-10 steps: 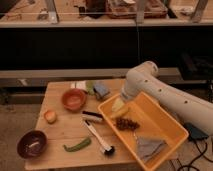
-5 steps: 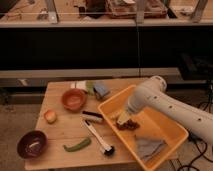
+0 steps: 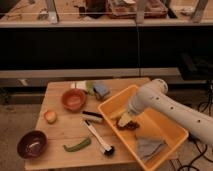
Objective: Place grapes in purple bowl
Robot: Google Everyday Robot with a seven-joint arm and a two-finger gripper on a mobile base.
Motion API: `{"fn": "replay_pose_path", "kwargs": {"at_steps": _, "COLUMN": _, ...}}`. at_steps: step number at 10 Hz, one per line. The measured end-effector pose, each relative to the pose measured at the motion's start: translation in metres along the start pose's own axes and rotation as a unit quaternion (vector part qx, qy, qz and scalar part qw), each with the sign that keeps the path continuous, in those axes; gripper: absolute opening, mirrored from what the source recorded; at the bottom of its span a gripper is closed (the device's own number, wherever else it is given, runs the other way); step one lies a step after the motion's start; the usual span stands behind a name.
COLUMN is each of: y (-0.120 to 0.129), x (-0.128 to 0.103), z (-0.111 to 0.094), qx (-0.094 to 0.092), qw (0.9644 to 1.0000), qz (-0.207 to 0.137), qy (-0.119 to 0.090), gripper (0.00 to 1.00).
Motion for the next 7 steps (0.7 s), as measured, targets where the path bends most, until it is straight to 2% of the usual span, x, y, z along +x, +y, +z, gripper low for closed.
{"fn": "replay_pose_path", "kwargs": {"at_steps": 1, "y": -0.0028, "x": -0.0012, "z": 0.0111, "qx": 0.005, "qw": 1.0000, "qz": -0.007, "qy": 0.001, "gripper": 0.80}}
{"fn": "replay_pose_path", "kwargs": {"at_steps": 7, "y": -0.0031, "x": -0.0010, "z": 0.0121, "qx": 0.005, "qw": 0.9999, "qz": -0.009, "qy": -0.001, "gripper": 0.80}}
